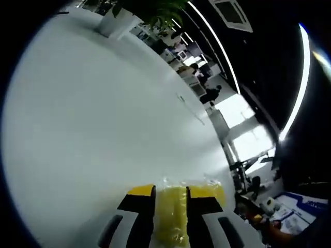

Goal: Compare the silicone blocks by pressing each to a similar depth, holding the contact briefly, and releasing to observe deformation and rebound differences across the visible hardness samples.

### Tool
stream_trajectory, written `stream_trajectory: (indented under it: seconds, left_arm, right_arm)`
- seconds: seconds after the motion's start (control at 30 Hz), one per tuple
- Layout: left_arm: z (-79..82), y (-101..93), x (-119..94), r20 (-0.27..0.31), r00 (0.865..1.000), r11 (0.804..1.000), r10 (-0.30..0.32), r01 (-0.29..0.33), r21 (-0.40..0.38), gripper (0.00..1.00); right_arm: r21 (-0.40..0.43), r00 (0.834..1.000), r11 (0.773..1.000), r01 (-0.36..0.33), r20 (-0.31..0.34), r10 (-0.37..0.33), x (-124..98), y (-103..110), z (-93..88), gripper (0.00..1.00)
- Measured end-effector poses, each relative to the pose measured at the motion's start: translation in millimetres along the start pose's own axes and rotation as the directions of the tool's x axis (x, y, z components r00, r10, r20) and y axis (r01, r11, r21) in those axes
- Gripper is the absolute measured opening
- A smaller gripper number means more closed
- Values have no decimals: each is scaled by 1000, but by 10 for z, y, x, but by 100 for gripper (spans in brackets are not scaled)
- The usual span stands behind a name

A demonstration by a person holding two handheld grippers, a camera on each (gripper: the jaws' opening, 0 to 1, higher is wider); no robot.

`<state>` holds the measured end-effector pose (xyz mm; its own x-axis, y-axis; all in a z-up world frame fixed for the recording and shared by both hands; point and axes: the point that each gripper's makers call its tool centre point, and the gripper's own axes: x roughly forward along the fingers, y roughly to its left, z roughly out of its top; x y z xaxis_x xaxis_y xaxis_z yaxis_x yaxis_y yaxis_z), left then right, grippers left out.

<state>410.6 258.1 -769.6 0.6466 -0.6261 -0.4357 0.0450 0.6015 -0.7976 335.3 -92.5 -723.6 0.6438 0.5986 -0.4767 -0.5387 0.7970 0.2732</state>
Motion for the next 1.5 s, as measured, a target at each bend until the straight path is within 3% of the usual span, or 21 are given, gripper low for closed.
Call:
stream_trajectory:
  seconds: [0.1, 0.3, 0.43, 0.53, 0.67, 0.83, 0.93, 1.13, 1.3, 1.4, 1.47, 1.5]
  left_arm:
    - [12, 47, 10, -4, 1000, 1000, 7, -7, -24, 14]
    - [-22, 75, 10, -2, 1000, 999, 17, -17, -43, 14]
    - [29, 171, 19, 18, 999, 999, 36, -36, -11, 16]
    - [45, 189, 17, 15, 1000, 999, 14, -14, -29, 17]
    - [80, 232, -6, 43, 999, 999, 31, -30, -26, 15]
    - [32, 160, 46, 20, 1000, 999, 12, -12, -30, 6]
    - [22, 178, 60, 15, 999, 999, 29, -30, 14, 0]
    - [15, 188, 47, 26, 998, 998, 50, -51, 25, 0]
    - [25, 169, 70, 30, 999, 998, 18, -17, -58, 3]
    - [11, 152, 121, 15, 1000, 997, 17, -15, -72, 17]
    - [-106, 111, 154, -49, 999, 992, -3, -4, -129, 16]
    - [-96, 117, 168, -40, 999, 994, -4, 0, -113, 12]
  right_arm:
    - [-2, 1000, 1000, 0, 0, 0, -8, 0, 4, 96]
    - [-1, 1000, 1000, 0, -2, 0, -16, 2, -10, 96]
    - [2, 1000, 1000, 0, -2, 0, -15, 12, -9, 96]
    - [7, 1000, 1000, 0, 6, 0, -6, 27, 8, 96]
    - [8, 1000, 1000, -4, 7, 4, 12, 59, -5, 96]
    - [12, 1000, 1000, -7, 8, 7, 22, 85, -18, 96]
    - [8, 1000, 1000, -8, 11, 8, 11, 97, -3, 96]
    - [2, 1000, 1000, -4, 4, 4, -25, 68, -3, 96]
    - [-7, 1000, 1000, 0, 9, 0, -28, 36, 44, 96]
    - [2, 1000, 1000, 6, 23, -6, -22, 21, 80, 96]
    - [1, 1000, 1000, 5, 25, -5, -14, 32, 83, 96]
    - [-2, 1000, 1000, 5, 22, -5, -10, 33, 75, 96]
